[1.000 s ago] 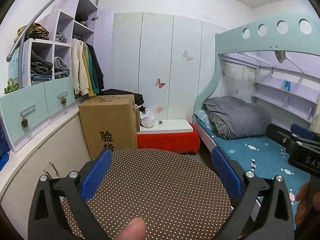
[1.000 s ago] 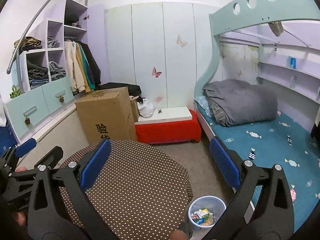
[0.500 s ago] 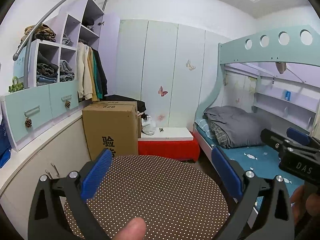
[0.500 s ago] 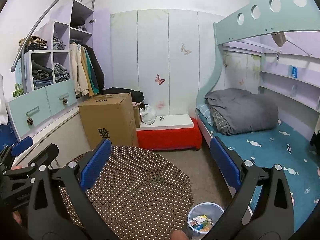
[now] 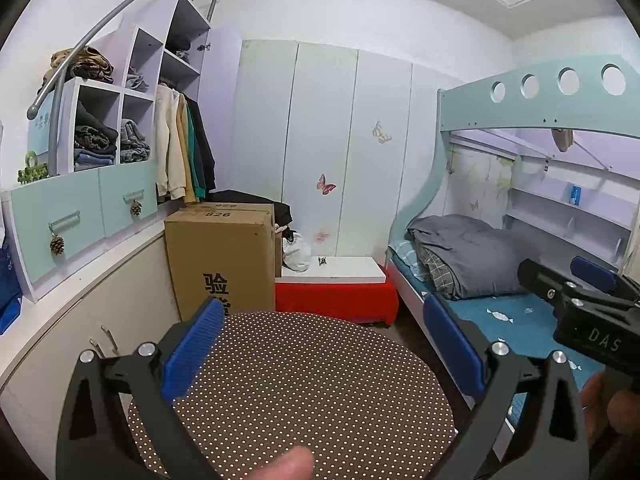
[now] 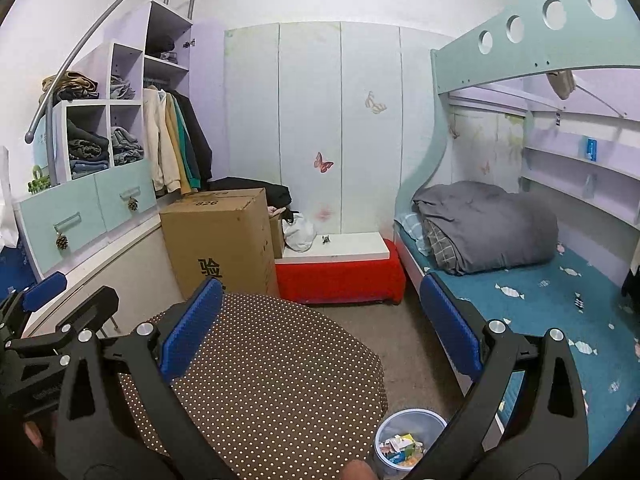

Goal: Collect trash

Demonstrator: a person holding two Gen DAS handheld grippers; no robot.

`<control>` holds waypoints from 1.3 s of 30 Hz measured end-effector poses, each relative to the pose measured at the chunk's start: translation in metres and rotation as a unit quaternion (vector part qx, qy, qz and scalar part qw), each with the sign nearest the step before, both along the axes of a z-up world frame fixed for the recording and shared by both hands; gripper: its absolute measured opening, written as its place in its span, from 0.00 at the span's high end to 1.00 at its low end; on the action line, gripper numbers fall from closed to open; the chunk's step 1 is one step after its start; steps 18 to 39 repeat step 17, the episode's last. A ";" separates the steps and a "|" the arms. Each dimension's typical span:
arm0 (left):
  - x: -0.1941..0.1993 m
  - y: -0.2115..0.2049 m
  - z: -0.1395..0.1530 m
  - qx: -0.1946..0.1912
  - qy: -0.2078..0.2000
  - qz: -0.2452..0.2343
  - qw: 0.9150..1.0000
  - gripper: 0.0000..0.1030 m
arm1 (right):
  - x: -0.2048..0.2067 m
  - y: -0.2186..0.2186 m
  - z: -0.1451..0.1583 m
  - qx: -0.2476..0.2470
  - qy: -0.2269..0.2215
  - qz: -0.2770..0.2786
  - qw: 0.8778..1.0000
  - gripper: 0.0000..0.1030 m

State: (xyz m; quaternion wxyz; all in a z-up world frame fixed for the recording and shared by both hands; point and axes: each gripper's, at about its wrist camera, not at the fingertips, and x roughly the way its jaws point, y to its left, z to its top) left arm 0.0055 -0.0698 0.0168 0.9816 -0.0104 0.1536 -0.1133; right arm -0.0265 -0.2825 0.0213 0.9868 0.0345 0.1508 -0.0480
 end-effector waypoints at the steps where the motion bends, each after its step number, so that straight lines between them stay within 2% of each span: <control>1: 0.000 0.000 0.000 0.000 0.001 0.000 1.000 0.05 | 0.000 0.001 0.000 0.000 0.000 0.000 1.000 0.06; 8: -0.002 0.000 -0.003 0.006 -0.017 0.004 1.000 0.05 | 0.002 0.002 0.000 0.003 0.002 0.001 1.000 0.06; 16: 0.002 -0.005 -0.005 0.017 -0.003 0.008 1.000 0.05 | 0.003 0.003 0.000 0.003 0.002 0.001 1.000 0.06; 39: 0.002 -0.006 -0.005 0.018 -0.003 0.009 1.000 0.05 | 0.003 0.003 0.000 0.003 0.001 0.001 1.000 0.06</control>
